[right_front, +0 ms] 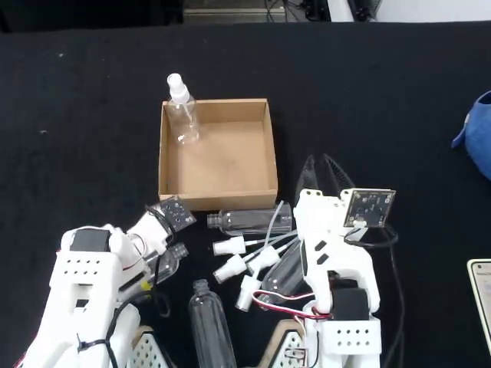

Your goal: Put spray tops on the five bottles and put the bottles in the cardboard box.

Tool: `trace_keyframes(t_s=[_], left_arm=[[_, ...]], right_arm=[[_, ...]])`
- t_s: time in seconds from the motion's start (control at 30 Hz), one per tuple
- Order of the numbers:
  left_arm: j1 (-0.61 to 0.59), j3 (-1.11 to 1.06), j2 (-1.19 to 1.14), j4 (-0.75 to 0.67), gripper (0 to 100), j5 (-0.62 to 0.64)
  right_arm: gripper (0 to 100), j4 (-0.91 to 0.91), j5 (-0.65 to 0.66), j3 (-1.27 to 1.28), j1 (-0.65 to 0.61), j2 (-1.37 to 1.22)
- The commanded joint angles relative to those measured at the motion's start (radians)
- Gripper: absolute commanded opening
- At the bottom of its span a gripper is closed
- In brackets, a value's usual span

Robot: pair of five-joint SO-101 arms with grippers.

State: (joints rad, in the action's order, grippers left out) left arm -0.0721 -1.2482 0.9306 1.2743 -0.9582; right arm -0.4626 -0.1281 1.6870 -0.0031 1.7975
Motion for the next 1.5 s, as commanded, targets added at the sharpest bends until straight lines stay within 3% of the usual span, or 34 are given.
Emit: trace_keyframes(t_s=[0.0,0.13,0.33,0.53,0.77,1.17,1.27,1.4,1.47], left_arm=[[-0.016,0.093,0.014,0.071,3,-0.012],[-0.099,0.222,0.003,0.161,3,-0.051],[-0.417,0.278,0.002,0.157,3,-0.218],[-0.651,0.226,-0.052,-0.057,3,-0.253],[-0.662,0.352,-0.341,-0.104,3,-0.087],[-0.682,0.633,-0.735,-0.104,3,0.058],[-0.705,0.668,-0.740,-0.061,5,0.008],[-0.742,0.725,-0.738,0.034,23,-0.126],[-0.774,0.740,-0.746,0.034,25,-0.178]], right_arm=[[6.7,-0.002,0.014,-0.005,0.015,0.088],[6.7,-0.002,0.014,-0.005,0.015,0.088],[6.7,-0.002,0.014,-0.005,0.015,0.091],[6.7,-0.002,0.014,-0.005,0.015,0.091],[6.7,-0.002,0.014,-0.005,0.014,0.088],[6.7,-0.020,0.014,-0.005,0.014,0.094],[6.7,-0.020,0.014,-0.005,0.014,0.094],[6.7,-0.020,0.014,-0.005,0.014,0.094],[6.7,-0.020,0.014,-0.005,0.014,0.094]])
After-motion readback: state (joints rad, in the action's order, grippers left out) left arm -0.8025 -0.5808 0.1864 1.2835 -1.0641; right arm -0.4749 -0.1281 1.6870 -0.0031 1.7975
